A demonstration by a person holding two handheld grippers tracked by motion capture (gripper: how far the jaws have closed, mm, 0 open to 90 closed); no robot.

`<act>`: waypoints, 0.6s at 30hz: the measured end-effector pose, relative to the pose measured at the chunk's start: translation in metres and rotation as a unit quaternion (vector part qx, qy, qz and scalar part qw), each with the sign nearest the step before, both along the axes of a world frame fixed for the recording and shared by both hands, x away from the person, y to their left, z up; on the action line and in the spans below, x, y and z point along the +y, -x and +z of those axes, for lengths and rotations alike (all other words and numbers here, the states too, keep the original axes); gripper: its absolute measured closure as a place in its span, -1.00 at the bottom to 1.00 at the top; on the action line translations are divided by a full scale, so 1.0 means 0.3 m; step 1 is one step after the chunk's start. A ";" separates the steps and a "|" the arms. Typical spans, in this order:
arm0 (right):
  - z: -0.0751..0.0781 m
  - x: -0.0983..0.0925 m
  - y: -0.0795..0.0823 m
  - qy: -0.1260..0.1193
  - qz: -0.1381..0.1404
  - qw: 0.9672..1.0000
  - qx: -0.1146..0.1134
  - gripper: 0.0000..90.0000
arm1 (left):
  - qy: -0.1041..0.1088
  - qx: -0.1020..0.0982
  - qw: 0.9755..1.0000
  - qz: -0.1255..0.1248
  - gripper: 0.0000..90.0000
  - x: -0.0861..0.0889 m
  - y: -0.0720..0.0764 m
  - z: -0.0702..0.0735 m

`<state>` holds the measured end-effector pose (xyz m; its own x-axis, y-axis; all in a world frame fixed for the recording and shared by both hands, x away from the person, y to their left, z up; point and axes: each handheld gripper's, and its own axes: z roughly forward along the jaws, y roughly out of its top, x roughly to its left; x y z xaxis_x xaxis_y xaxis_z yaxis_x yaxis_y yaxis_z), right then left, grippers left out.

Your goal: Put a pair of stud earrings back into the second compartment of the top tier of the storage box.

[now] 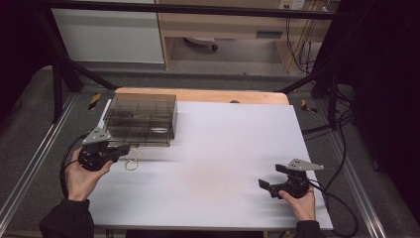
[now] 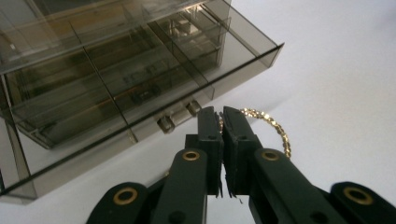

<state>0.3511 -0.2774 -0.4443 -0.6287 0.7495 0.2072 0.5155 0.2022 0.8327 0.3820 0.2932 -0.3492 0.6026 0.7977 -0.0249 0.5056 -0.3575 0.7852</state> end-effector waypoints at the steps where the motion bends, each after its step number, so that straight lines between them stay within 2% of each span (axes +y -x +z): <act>1: 0.000 0.000 0.000 0.000 -0.001 1.000 0.000 -0.98 | 0.001 0.000 1.000 0.001 0.91 -0.002 -0.006 0.005; 9: 0.000 -0.001 0.000 0.000 -0.001 1.000 -0.001 -0.98 | -0.004 -0.001 1.000 0.004 0.91 -0.013 -0.054 0.034; 18: 0.000 0.000 0.000 0.001 -0.001 1.000 0.000 -0.99 | -0.004 0.005 1.000 0.012 0.91 -0.032 -0.109 0.040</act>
